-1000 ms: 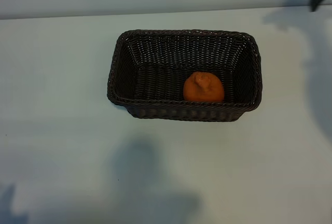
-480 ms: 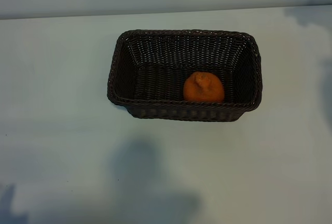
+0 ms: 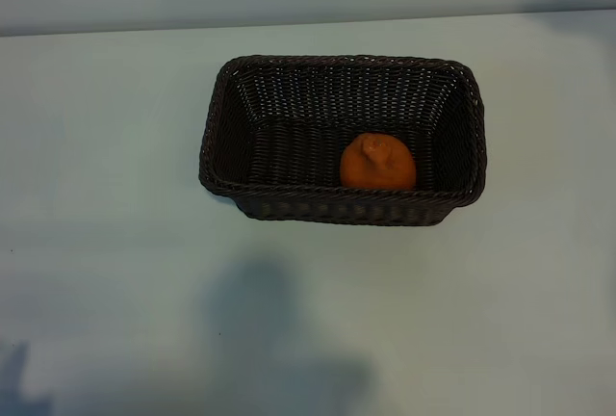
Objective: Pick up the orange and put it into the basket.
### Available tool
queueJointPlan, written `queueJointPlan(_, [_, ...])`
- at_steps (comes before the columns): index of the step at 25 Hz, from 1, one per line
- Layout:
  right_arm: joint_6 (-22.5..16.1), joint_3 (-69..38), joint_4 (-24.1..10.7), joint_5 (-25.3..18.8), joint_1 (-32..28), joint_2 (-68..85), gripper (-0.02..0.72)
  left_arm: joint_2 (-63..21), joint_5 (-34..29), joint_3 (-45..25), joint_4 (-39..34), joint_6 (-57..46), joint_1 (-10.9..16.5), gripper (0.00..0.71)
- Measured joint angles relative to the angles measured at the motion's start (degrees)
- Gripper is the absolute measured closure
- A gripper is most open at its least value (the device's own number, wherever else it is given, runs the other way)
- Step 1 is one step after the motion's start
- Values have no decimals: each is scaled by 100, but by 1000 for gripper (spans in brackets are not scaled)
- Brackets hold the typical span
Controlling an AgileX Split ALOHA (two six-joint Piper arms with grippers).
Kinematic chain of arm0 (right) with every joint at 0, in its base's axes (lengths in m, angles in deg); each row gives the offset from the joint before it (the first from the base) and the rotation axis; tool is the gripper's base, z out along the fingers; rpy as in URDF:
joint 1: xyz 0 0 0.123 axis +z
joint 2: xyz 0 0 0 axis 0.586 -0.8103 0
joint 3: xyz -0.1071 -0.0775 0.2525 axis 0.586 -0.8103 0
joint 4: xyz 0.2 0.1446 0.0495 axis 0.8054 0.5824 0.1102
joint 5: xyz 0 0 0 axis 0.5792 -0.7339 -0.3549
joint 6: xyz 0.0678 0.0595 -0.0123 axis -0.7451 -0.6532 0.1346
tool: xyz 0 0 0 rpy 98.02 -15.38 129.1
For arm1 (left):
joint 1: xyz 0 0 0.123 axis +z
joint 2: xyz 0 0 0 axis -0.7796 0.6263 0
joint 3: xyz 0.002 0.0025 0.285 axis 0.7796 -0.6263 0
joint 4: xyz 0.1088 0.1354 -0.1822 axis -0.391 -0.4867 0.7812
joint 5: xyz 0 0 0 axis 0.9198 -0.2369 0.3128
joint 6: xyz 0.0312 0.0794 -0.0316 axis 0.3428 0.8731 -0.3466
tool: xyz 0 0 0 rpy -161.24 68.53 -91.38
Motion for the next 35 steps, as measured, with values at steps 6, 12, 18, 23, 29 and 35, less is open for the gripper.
queueJointPlan(6, [0,-874,-130,-2,0,2203,105,0,0,0,0,0,0,129])
queueJointPlan(12, [16,-1639,-415,22,0,4098,105,0,0,0,0,0,0,129])
queueJointPlan(18, [10,-2670,-519,83,0,5345,105,0,0,0,0,0,0,129])
queueJointPlan(23, [-82,-3801,-519,232,0,6284,105,0,0,0,0,0,0,129])
queueJointPlan(29, [-147,-5028,-519,602,0,7385,105,0,0,0,0,0,0,129])
queueJointPlan(35, [-220,-6056,-519,666,31,8117,105,0,0,0,0,0,0,129])
